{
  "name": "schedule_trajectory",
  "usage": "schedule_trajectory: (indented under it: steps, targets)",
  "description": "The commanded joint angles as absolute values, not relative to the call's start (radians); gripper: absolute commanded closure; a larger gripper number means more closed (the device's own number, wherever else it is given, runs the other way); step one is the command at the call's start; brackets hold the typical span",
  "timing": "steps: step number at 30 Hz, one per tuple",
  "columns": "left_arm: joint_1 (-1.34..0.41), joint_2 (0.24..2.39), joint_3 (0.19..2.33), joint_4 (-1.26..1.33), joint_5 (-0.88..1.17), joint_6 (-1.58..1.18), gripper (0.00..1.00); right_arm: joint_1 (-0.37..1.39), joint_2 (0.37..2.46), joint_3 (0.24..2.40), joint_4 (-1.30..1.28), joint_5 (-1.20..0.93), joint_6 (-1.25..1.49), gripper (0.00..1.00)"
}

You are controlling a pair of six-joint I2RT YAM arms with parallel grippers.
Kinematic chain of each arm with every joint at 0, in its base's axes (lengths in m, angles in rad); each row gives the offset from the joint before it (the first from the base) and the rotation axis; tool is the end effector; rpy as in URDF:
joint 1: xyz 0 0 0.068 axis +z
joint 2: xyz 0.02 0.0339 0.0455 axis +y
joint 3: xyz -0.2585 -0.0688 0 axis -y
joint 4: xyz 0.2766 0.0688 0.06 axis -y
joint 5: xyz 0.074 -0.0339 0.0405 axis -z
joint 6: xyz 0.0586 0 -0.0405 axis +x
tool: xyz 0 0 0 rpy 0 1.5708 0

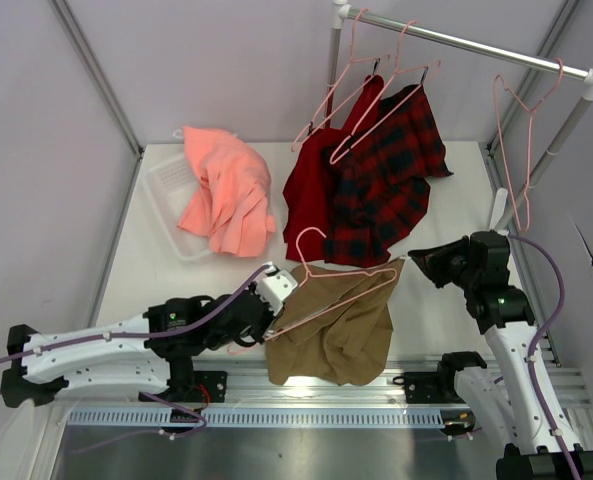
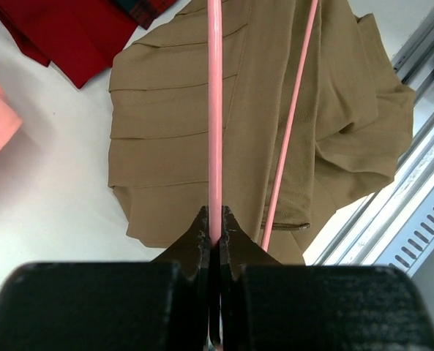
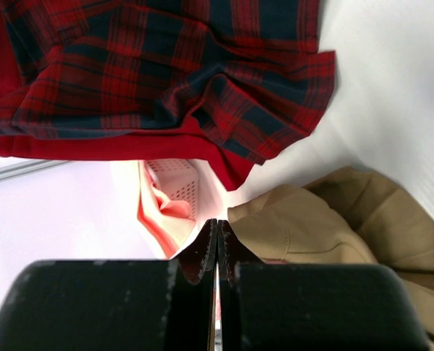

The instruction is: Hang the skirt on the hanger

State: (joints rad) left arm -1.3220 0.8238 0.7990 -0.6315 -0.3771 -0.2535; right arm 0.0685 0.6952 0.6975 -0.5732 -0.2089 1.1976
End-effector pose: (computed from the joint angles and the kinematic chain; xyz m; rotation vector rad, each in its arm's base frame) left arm 0.0761 -0.2119 0.2779 0.9442 2.0022 -0.4719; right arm 0.2071 0.0264 0.2687 1.1108 1.9983 0.9306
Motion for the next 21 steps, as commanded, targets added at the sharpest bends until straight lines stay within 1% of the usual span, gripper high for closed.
schedule_trajectory:
  steps: [1, 7, 12, 21]
  targets:
    - [-1.339, 0.833, 0.816, -0.627, -0.439, -0.252, 1.0, 0.058, 0.69, 0.707, -0.534, -0.248, 1.241, 1.0]
    - [-1.342, 0.821, 0.831, -0.6, -0.511, -0.258, 1.0, 0.06, 0.684, 0.701, -0.558, -0.268, 1.232, 1.0]
    - [-1.341, 0.787, 0.85, -0.572, -0.477, -0.245, 1.0, 0.06, 0.673, 0.678, -0.58, -0.249, 1.221, 1.0]
    - [-1.358, 0.808, 0.861, -0.525, -0.454, -0.225, 1.0, 0.06, 0.68, 0.683, -0.597, -0.253, 1.35, 1.0]
